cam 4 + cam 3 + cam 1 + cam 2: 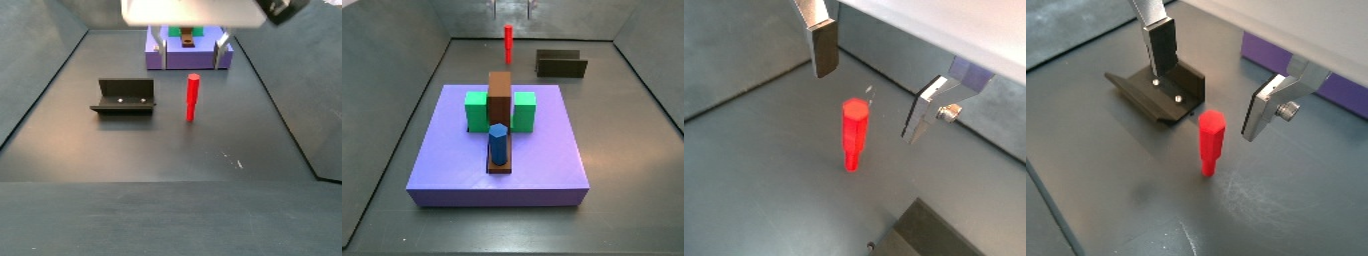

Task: Pick up the red object. Move up. Move to above the board. Insert the red object.
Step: Pick up the red object.

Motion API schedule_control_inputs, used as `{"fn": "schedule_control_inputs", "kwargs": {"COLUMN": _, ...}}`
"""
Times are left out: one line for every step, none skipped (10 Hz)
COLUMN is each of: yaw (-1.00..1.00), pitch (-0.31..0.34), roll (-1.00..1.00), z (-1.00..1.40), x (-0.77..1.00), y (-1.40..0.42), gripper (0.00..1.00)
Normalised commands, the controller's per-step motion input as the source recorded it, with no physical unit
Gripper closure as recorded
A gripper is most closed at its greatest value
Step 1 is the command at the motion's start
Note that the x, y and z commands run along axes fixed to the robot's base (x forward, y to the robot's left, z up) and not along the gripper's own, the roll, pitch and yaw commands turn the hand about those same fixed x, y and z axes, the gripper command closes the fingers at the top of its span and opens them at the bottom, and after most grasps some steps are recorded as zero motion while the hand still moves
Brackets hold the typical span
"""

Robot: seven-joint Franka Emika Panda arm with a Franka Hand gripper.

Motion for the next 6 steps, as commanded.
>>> {"fn": "schedule_control_inputs", "kwargs": {"yaw": -0.01, "pitch": -0.124, "roll": -0.06, "z": -0.53, "x": 0.01, "y": 0.0, "gripper": 0.0}}
{"fn": "schedule_control_inputs", "kwargs": {"yaw": 0.0, "pitch": -0.1, "roll": -0.09, "z": -0.45, "x": 0.0, "y": 0.03, "gripper": 0.0}}
{"fn": "schedule_control_inputs", "kwargs": {"yaw": -0.02, "pitch": -0.096, "roll": -0.09, "z": -0.43, "x": 0.0, "y": 0.05, "gripper": 0.0}}
{"fn": "schedule_control_inputs", "kwargs": {"yaw": -0.01, "pitch": -0.089, "roll": -0.08, "z": -0.38, "x": 0.0, "y": 0.02, "gripper": 0.0}}
{"fn": "schedule_control_inputs", "kwargs": {"yaw": 0.0, "pitch": -0.071, "roll": -0.05, "z": -0.32, "x": 0.0, "y": 0.0, "gripper": 0.0}}
{"fn": "schedule_control_inputs", "kwargs": {"yaw": 0.0, "pitch": -0.01, "roll": -0.02, "z": -0.05, "x": 0.0, "y": 0.0, "gripper": 0.0}}
